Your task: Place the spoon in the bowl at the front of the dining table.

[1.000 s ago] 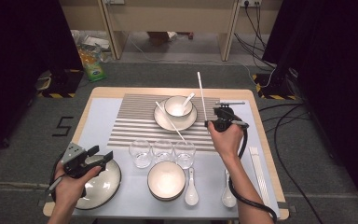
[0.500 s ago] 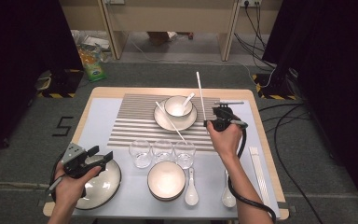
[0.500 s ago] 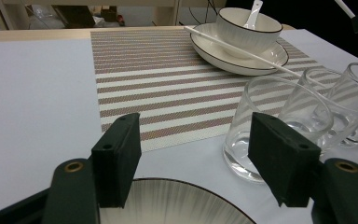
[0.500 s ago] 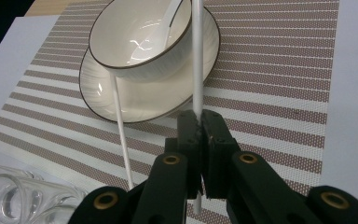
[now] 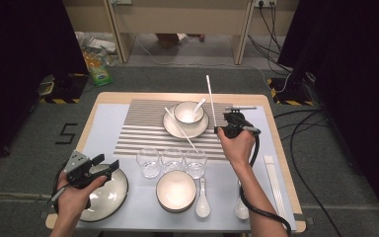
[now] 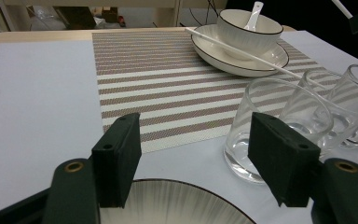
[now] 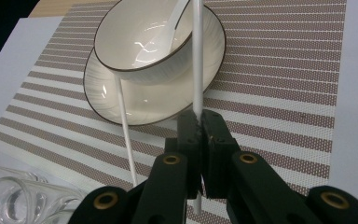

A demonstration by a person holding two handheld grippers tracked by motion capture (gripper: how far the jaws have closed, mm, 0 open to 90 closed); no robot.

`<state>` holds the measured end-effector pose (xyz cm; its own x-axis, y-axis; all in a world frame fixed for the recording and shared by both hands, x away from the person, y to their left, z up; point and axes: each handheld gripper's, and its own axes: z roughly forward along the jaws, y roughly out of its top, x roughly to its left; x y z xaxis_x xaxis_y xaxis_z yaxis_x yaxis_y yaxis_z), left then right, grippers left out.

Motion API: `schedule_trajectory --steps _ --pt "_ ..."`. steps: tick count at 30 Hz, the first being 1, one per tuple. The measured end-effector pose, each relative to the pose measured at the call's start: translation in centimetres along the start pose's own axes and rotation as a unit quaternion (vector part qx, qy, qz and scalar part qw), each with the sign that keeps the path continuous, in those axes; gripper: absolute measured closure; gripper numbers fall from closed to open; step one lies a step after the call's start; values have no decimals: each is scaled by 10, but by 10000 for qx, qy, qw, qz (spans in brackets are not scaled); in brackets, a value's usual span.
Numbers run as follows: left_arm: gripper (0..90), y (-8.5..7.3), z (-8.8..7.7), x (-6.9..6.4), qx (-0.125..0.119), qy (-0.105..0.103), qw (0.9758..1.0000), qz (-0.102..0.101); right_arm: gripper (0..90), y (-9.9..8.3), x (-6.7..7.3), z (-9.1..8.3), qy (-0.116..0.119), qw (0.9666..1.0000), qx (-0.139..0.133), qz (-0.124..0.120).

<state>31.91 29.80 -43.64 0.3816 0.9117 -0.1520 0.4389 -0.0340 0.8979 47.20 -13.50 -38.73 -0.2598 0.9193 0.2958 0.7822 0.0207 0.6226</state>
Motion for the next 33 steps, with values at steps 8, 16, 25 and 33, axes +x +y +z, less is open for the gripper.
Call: schedule_trajectory --steps 8,16,25,33 --pt "340 0 0 0 -10 4 10000 -2 874 1 1 1 18 10000 7 5" --pt "341 0 -1 0 -12 21 10000 -7 874 2 3 3 36 10000 -4 -16" --pt "342 0 -1 0 -5 23 10000 -3 873 4 4 3 42 10000 -14 -31" --pt "342 0 -1 0 -1 21 10000 2 874 5 6 5 56 10000 -19 -18"
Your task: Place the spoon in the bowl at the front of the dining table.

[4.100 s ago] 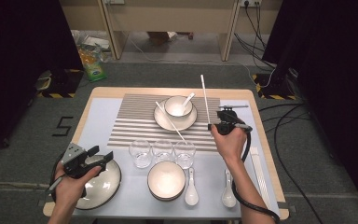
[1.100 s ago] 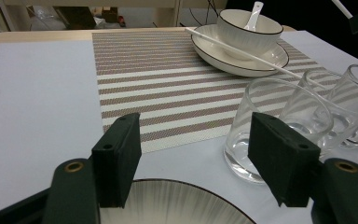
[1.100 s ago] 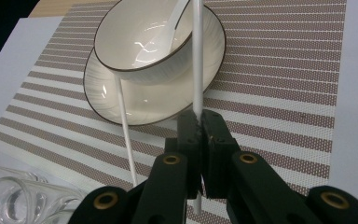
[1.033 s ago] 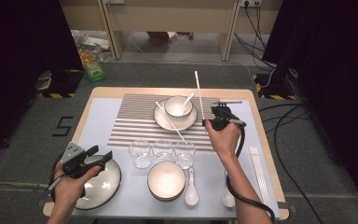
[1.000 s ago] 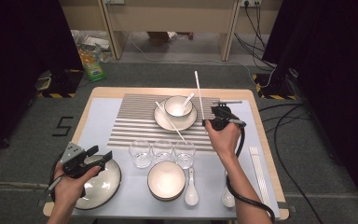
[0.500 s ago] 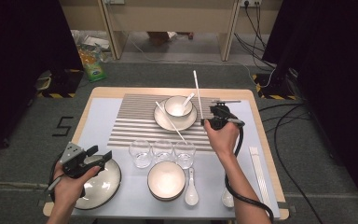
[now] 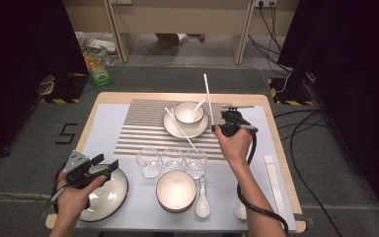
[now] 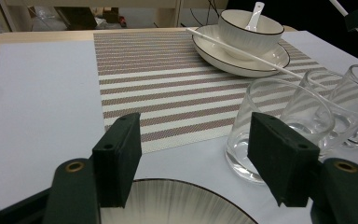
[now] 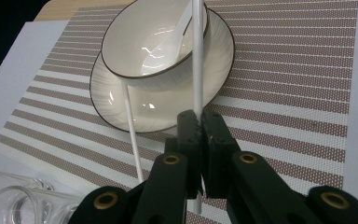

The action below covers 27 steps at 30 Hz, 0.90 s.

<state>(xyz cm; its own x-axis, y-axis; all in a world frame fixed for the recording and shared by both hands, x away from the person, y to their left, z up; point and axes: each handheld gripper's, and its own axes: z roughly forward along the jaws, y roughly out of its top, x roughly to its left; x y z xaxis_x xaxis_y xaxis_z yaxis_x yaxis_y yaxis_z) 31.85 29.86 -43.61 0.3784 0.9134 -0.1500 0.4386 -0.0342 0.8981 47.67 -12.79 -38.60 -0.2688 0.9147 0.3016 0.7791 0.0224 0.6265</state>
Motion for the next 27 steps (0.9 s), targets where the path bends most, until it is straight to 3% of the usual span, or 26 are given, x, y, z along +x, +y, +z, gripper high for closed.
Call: schedule_trajectory --steps 27 --pt "344 1 0 0 0 -6 10000 -4 874 3 3 4 32 10000 1 -25"
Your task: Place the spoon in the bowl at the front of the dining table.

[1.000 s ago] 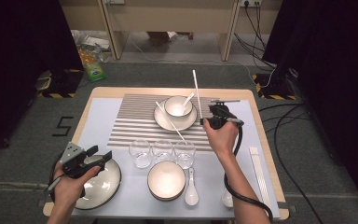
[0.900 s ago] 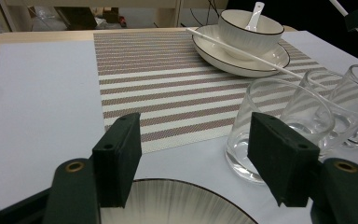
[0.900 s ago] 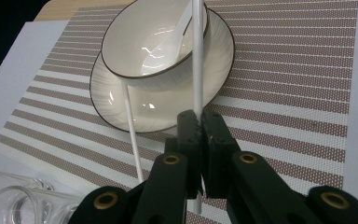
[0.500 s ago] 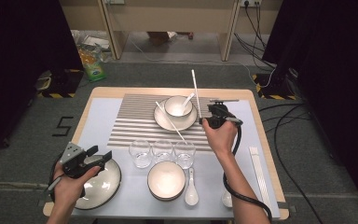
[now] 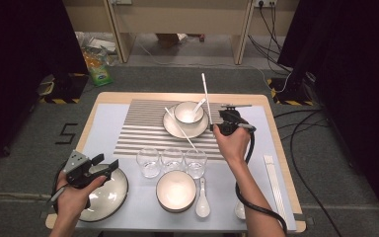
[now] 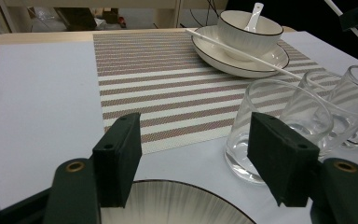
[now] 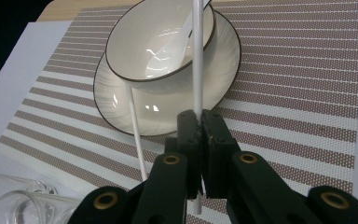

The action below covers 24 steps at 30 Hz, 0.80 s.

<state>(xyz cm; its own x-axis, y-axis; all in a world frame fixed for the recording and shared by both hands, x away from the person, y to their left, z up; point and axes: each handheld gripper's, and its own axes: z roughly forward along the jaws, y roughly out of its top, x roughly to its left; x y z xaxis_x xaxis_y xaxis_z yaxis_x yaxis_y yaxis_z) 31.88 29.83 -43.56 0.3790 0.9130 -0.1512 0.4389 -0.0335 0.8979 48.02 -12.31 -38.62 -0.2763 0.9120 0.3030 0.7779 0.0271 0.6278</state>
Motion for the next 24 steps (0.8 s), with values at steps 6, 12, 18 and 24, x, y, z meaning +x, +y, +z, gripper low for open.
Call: schedule_trajectory --steps 6,12,18,24 --pt "344 0 0 0 -1 -4 10000 8 874 1 1 1 17 10000 -5 -1" --pt "345 0 0 0 -3 -1 10000 11 873 1 1 2 24 10000 -24 -16" --pt "344 0 0 0 -4 3 10000 4 874 1 2 3 18 10000 -3 0" --pt "345 0 -1 1 -5 13 10000 -3 874 3 3 4 25 10000 -7 -12"
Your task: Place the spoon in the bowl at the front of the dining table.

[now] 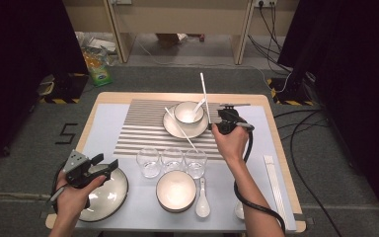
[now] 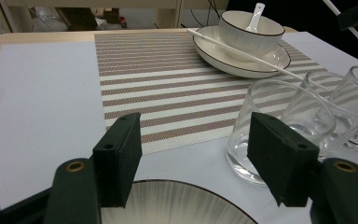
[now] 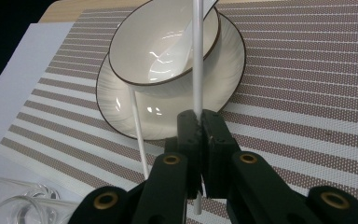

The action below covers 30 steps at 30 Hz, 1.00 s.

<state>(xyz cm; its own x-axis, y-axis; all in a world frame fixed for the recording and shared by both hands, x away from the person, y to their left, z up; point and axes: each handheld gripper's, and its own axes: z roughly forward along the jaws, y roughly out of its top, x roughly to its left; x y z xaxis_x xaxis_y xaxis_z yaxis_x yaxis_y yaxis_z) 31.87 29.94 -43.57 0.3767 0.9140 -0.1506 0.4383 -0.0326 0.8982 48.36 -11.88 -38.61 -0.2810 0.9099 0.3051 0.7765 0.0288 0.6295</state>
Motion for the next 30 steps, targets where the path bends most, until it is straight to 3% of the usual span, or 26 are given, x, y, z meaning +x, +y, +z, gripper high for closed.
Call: schedule_trajectory --steps 30 --pt "345 0 0 0 -1 0 10000 9 874 1 4 4 56 10000 3 -4"
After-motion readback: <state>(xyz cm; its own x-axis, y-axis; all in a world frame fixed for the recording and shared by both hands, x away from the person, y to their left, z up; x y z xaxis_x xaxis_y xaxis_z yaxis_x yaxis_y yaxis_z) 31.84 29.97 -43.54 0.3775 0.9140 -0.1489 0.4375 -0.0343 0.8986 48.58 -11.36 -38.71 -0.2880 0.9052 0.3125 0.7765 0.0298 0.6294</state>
